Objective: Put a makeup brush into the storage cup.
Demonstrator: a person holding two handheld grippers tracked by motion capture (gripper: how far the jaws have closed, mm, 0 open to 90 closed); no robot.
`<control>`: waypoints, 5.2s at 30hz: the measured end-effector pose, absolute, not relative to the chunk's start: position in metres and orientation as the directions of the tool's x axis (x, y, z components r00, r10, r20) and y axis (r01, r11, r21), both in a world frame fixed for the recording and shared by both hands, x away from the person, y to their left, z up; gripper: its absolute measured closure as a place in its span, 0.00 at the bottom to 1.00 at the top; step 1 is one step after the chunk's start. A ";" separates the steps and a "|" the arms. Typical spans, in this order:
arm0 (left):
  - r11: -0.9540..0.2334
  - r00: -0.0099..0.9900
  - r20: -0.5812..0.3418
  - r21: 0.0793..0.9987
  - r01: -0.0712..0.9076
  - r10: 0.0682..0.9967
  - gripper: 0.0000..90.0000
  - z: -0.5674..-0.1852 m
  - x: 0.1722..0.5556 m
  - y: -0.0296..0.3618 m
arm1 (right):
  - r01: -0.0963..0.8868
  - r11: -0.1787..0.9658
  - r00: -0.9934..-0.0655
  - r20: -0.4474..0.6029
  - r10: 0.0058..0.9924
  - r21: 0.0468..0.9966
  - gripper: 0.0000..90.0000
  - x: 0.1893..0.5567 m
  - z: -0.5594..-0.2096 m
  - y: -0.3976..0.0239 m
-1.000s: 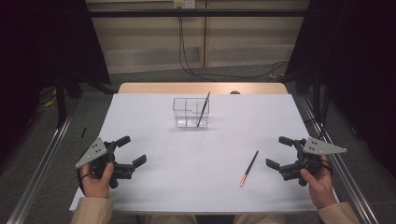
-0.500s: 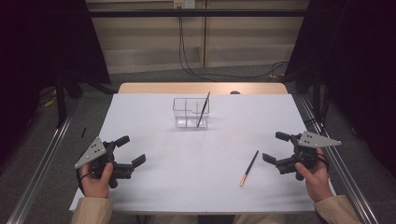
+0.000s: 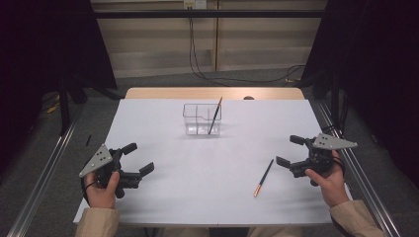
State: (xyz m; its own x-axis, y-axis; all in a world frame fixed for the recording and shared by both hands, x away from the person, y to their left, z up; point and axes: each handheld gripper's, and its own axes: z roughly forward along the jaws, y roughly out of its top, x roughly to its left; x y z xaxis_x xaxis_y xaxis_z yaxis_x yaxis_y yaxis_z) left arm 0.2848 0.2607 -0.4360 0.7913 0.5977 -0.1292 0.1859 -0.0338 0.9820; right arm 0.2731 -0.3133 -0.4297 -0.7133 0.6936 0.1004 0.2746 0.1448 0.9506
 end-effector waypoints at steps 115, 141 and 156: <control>-0.067 0.809 -0.110 0.981 0.181 0.578 0.01 -0.433 0.288 0.253 | 0.519 0.695 -0.823 0.072 0.563 0.497 0.01 0.320 -0.445 -0.264; -0.060 0.806 -0.119 0.980 0.188 0.580 0.01 -0.434 0.289 0.254 | 0.503 0.721 -0.843 0.085 0.531 0.477 0.01 0.320 -0.461 -0.259; -0.063 0.805 -0.122 0.979 0.193 0.580 0.01 -0.435 0.290 0.253 | 0.431 0.754 -0.882 0.055 0.468 0.495 0.00 0.321 -0.468 -0.255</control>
